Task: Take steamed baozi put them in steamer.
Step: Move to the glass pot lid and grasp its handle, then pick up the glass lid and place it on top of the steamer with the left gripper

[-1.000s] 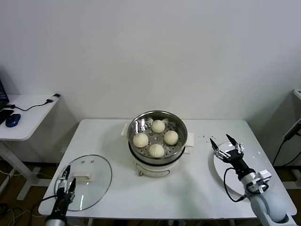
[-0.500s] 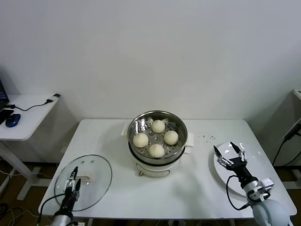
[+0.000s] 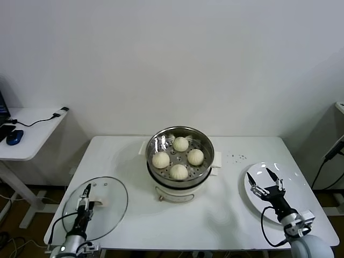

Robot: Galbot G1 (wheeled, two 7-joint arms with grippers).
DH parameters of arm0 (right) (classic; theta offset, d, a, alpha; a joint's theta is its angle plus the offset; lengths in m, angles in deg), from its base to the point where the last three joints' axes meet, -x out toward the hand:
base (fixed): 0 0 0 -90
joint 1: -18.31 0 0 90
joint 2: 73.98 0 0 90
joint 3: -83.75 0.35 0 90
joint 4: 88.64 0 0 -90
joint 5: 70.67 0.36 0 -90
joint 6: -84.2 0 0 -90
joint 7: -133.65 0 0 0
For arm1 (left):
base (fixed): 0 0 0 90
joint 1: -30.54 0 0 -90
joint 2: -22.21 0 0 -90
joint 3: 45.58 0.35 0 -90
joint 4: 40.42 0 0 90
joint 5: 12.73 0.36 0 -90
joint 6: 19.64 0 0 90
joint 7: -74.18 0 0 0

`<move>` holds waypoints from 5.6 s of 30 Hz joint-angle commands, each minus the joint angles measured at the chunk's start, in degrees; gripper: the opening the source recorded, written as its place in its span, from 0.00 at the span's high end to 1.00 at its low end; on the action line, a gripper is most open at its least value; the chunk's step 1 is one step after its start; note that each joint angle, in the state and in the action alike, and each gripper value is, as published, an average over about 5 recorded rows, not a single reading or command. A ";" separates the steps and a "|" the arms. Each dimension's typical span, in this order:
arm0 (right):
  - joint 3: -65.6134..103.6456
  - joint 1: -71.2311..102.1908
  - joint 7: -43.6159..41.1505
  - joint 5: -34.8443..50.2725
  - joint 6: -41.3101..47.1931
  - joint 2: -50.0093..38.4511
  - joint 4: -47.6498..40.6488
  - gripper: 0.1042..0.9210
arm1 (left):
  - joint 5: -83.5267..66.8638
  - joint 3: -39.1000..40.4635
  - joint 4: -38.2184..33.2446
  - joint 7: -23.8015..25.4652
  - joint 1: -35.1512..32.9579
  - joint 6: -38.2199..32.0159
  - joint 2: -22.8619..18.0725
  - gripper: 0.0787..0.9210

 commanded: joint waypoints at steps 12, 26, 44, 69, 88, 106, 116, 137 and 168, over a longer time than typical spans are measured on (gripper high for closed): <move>0.28 -0.96 -0.61 -2.93 -0.63 1.64 -1.32 0.12 | -3.15 0.25 3.29 -1.46 2.79 -1.00 0.39 0.51; 0.93 -2.36 -0.97 -2.63 -0.64 0.33 -2.47 0.12 | -9.21 0.67 -10.84 1.19 -3.01 3.77 3.06 0.92; -0.82 -7.05 -1.11 -3.50 -0.65 -2.09 -6.12 0.12 | -17.42 13.04 -36.56 15.36 -4.27 32.13 20.27 0.92; -2.13 -12.10 -0.21 -4.23 -0.22 -3.25 -11.66 0.12 | 5.27 55.74 -15.10 39.05 37.21 51.82 0.76 0.92; -0.54 -11.08 -1.07 -4.28 -0.97 -2.30 -12.75 0.12 | 3.40 57.59 -0.18 26.08 35.67 51.13 -7.49 0.92; -0.25 -10.97 -1.28 -4.45 -1.12 -1.95 -12.75 0.12 | 2.49 56.61 0.35 28.64 35.82 50.42 -5.82 0.92; -0.02 -11.02 -1.49 -4.76 -1.23 -1.76 -12.82 0.12 | 1.84 56.56 -0.23 30.10 35.57 50.62 -5.02 0.92; 0.50 -11.22 -1.93 -5.21 -1.37 -0.93 -13.20 0.12 | 1.74 56.45 0.00 30.00 34.83 50.76 -4.66 0.92; 1.90 -11.32 -1.08 -6.88 2.91 -0.60 -11.79 0.12 | -8.41 52.71 -26.57 27.24 21.22 49.43 9.97 0.14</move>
